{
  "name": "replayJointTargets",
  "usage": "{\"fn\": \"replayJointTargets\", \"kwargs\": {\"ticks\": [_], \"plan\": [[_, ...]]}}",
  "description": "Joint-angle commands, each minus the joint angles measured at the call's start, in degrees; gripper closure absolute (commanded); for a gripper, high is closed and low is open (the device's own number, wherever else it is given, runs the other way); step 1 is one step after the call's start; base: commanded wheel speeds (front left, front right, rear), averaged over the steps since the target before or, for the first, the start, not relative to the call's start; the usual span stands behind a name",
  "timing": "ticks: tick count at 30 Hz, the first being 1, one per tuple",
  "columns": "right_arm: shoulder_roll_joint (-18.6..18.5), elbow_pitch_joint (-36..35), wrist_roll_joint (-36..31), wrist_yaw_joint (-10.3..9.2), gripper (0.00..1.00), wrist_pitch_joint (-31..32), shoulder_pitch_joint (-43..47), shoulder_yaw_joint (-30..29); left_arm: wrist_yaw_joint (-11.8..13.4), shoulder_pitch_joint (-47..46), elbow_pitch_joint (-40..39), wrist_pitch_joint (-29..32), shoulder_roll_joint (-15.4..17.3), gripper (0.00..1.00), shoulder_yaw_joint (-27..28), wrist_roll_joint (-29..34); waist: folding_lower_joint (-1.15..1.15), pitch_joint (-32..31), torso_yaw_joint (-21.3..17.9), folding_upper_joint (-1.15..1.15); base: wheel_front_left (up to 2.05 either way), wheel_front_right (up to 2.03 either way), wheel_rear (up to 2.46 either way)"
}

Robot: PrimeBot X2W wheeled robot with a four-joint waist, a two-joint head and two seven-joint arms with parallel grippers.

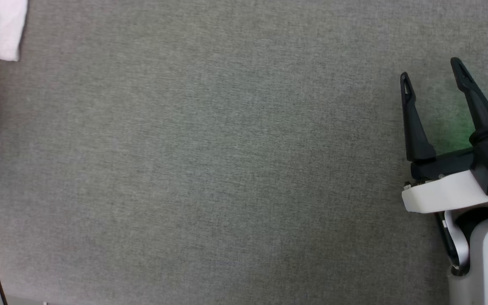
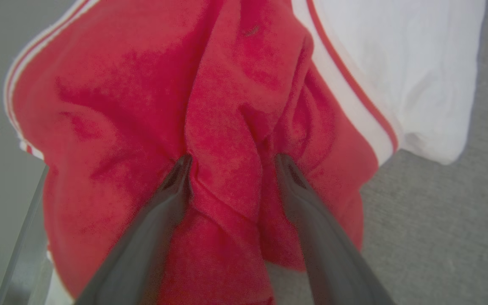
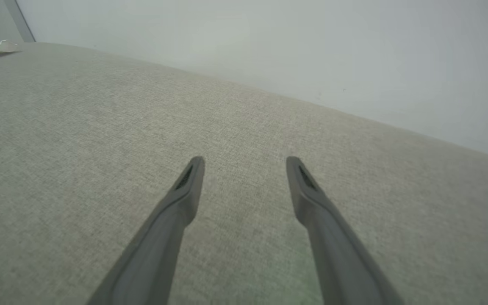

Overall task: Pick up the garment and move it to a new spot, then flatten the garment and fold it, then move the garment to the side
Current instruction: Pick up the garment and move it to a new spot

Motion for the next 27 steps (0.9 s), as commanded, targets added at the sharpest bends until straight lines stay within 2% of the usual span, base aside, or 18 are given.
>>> {"fn": "replayJointTargets", "kwargs": {"ticks": [1,7,8,9,10,13,19,20,27], "plan": [[0.02,-0.84,0.05,-0.04,0.00,0.25,-0.71,0.24,0.02,-0.42,0.71,1.67,0.58,0.00,-0.70,-0.76,-0.01,0.90,-0.87,0.00,0.00,0.00,0.00],[0.00,-2.90,0.17,-0.04,0.00,1.00,-0.45,0.51,0.02,0.13,5.18,11.44,-0.01,0.00,-3.00,-5.48,-0.01,1.71,-1.11,0.00,0.00,0.00,0.00],[0.00,-2.90,0.17,-0.04,0.00,1.00,-0.45,0.51,0.02,0.13,5.18,11.44,-0.01,0.00,-3.00,-5.48,-0.01,1.71,-1.11,0.00,0.00,0.00,0.00],[-0.10,-3.09,0.12,-0.04,0.00,1.05,-0.38,0.42,0.03,0.03,5.72,11.85,-0.08,0.57,-3.20,-5.73,-0.01,1.80,-1.08,0.00,0.00,0.00,0.00],[-0.17,-3.43,0.26,-0.04,0.00,1.42,-0.31,0.27,0.06,-0.54,6.55,12.05,-0.51,1.00,-3.54,-6.03,-0.01,1.92,-0.98,0.00,0.00,0.00,0.00],[-0.31,-3.59,0.42,-0.04,0.00,1.55,-0.25,0.08,0.02,-1.30,7.13,10.41,-0.85,1.00,-3.78,-5.50,-0.01,1.76,-0.83,0.00,0.00,0.00,0.00],[-0.18,-1.89,1.23,-0.04,0.00,0.93,1.15,-0.30,0.23,-4.55,9.99,-1.48,-0.36,1.00,-3.29,-2.53,-0.01,-2.84,-0.47,0.00,0.00,0.00,0.00],[-0.18,-1.89,1.23,-0.04,0.00,0.93,1.15,-0.30,0.23,-4.55,9.99,-1.48,-0.36,1.00,-3.29,-2.53,-0.01,-2.84,-0.47,0.00,0.00,0.00,0.00],[-0.01,0.84,2.85,-0.04,0.00,-0.58,3.24,-1.00,0.11,-6.00,11.87,-13.60,-1.04,1.00,-4.64,0.71,-0.01,-10.72,0.09,0.00,0.00,0.00,0.00]]}}
